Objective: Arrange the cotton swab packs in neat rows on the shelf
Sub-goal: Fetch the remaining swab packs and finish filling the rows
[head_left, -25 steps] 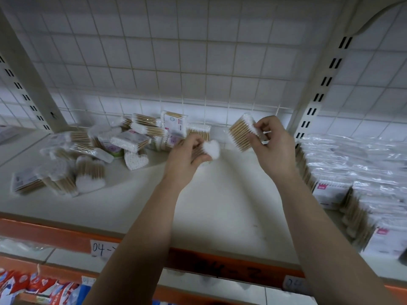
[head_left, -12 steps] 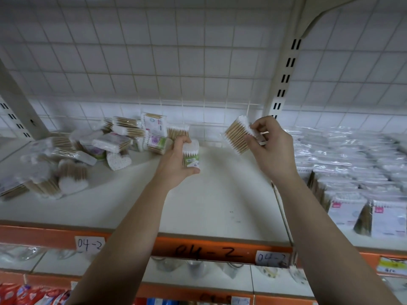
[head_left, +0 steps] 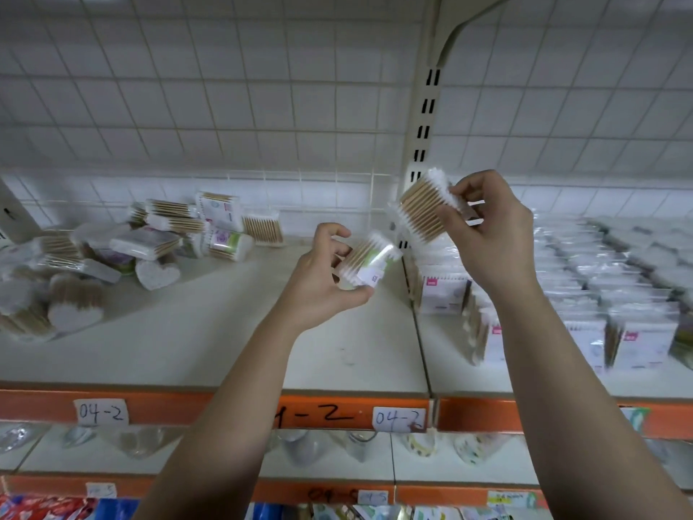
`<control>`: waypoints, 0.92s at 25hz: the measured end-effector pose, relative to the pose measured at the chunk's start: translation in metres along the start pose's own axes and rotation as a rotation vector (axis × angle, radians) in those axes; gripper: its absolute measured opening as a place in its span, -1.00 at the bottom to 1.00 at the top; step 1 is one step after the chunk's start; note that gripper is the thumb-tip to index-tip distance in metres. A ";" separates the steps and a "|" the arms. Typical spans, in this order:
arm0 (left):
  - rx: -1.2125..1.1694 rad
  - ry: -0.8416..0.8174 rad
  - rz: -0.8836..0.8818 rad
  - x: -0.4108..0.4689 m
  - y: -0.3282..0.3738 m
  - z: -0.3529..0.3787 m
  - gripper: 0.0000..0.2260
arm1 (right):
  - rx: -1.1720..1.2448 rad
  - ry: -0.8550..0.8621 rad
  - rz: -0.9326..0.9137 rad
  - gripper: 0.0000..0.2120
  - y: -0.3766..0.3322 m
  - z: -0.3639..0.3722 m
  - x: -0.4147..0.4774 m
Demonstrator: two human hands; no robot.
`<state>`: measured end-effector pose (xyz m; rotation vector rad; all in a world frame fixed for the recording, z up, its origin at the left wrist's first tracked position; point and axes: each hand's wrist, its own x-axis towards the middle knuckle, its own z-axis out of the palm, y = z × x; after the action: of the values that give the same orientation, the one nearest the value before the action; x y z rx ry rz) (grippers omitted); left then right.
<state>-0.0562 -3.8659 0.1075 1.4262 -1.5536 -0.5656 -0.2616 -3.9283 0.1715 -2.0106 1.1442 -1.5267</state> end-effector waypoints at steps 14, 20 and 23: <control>-0.026 0.061 -0.117 -0.016 0.060 0.048 -0.68 | 0.054 -0.158 0.092 -0.75 0.045 -0.075 0.000; 0.045 0.190 -0.217 -0.021 0.054 0.044 -0.70 | -0.020 -0.405 -0.039 -0.71 0.050 -0.074 -0.005; 0.073 0.222 -0.244 -0.025 0.052 0.039 -0.70 | 0.159 -0.502 0.000 -0.75 0.045 -0.074 -0.004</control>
<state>-0.1190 -3.8406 0.1239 1.6873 -1.2452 -0.4784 -0.3469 -3.9387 0.1631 -2.1095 0.7925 -0.9863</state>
